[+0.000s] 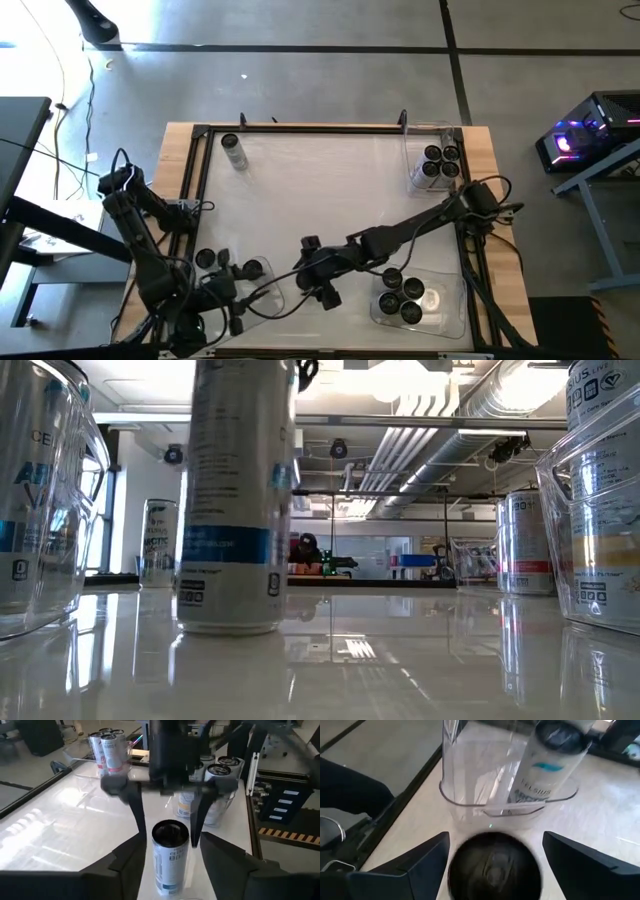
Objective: Sort soda cans
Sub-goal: Put the bottom right white-blue soda can into the bottom left transparent bin
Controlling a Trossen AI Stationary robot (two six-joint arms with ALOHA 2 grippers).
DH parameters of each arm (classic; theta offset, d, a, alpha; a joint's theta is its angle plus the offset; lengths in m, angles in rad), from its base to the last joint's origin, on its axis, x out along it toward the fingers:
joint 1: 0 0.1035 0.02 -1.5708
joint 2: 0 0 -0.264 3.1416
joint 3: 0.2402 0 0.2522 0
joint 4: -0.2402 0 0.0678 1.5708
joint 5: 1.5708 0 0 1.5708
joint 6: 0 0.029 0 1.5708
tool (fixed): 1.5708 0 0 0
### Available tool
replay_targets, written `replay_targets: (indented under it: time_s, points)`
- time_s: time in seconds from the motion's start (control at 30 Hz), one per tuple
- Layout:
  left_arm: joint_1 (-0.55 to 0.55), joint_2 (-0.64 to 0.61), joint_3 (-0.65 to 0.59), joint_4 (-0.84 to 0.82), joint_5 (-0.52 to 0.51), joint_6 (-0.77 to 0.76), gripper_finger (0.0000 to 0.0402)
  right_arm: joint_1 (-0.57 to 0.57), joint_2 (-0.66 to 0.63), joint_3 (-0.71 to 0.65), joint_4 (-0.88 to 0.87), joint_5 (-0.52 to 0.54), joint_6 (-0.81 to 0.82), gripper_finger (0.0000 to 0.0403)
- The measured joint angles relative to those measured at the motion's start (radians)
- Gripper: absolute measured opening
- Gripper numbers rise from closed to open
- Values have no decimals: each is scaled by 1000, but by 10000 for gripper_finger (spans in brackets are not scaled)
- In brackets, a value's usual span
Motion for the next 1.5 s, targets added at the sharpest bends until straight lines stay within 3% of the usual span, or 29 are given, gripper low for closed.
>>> replay_targets:
  time_s: [0.13,0.27,0.43,0.67,0.8,1.27,1.5]
  points:
    - [24,32,0,30,4,-6,212,8,-76,0,-51,51,-23,317]
    - [59,77,0,64,25,22,248,32,-179,-20,-177,169,-25,318]
    - [155,117,0,179,162,89,302,90,-373,-232,-181,363,120,318]
    - [307,183,0,336,357,317,333,217,-598,-617,154,591,341,318]
    - [347,193,0,331,425,324,333,276,-644,-738,342,658,352,318]
    - [351,224,0,309,460,295,331,325,-654,-776,384,700,338,318]
    - [355,230,0,298,466,277,291,325,-654,-776,385,700,341,318]
